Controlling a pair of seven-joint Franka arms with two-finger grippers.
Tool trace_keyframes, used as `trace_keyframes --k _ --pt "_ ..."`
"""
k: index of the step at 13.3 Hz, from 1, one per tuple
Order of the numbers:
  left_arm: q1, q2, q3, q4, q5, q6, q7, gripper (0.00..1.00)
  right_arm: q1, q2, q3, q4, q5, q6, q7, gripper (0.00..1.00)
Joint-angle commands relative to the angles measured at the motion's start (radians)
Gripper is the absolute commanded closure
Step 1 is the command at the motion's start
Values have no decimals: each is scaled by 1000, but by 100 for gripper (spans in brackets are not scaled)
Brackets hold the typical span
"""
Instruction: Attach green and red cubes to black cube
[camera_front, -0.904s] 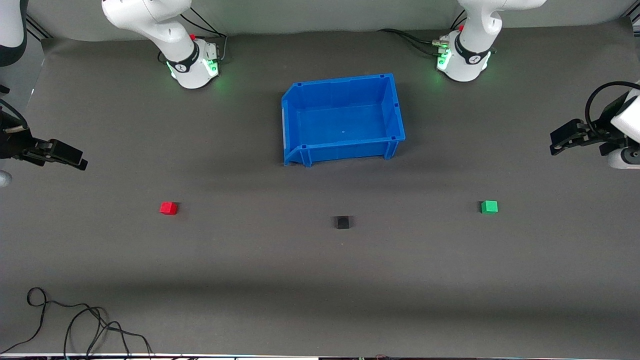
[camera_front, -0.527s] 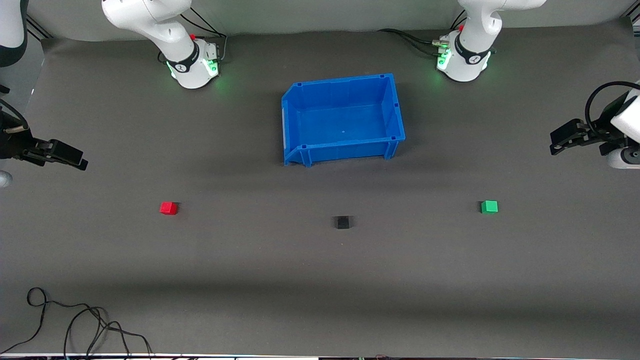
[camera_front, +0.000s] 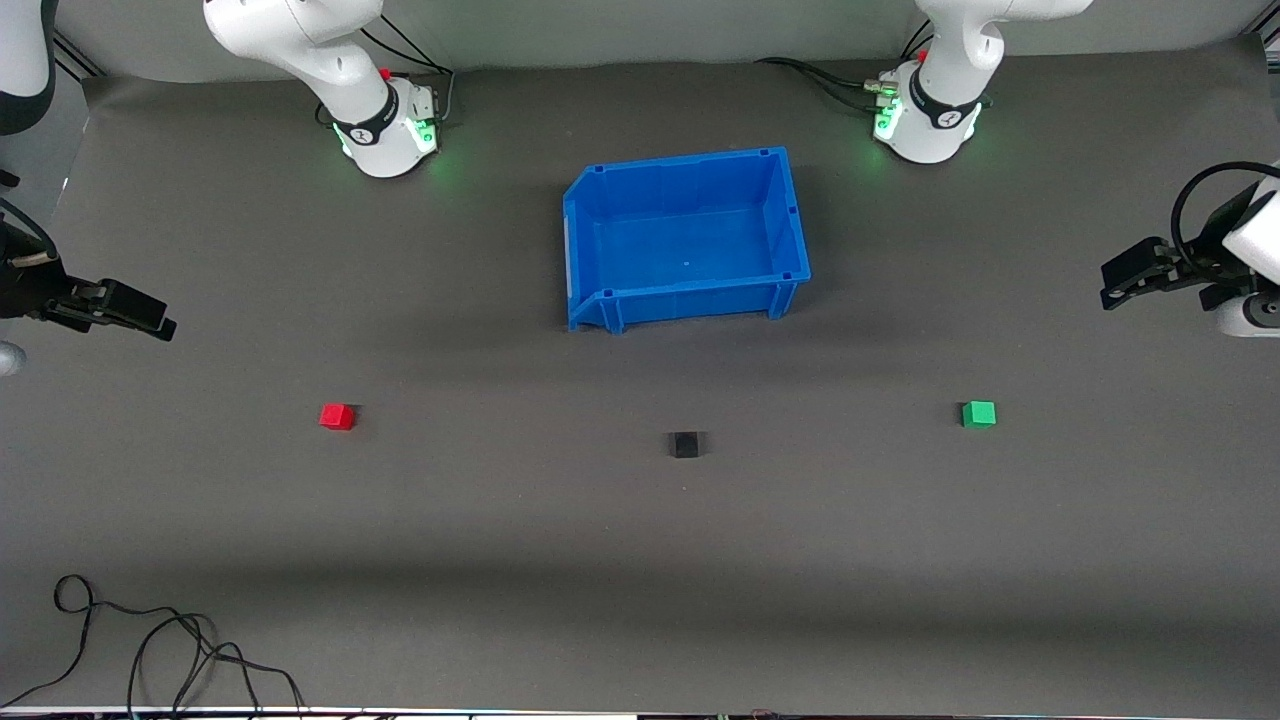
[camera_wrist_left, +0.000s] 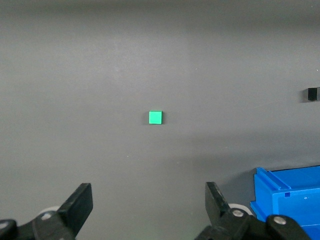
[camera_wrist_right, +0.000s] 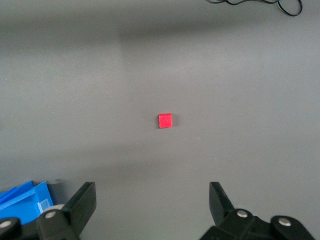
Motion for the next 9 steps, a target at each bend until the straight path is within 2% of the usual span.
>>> trace_keyframes --k 1,5,7,9 --pt "-5 -15 5 8 0 -23 -16 0 2 12 -3 24 -19 -11 -19 0" --pt "12 -4 14 15 -12 -28 -78 0 4 12 -3 23 -19 -11 -19 0" --pt "18 -4 15 15 -14 -49 -256 0 2 3 -6 -2 -18 -14 -22 0" --pt "29 0 15 11 -14 -54 -444 0 1 3 -17 -11 23 10 -37 0"
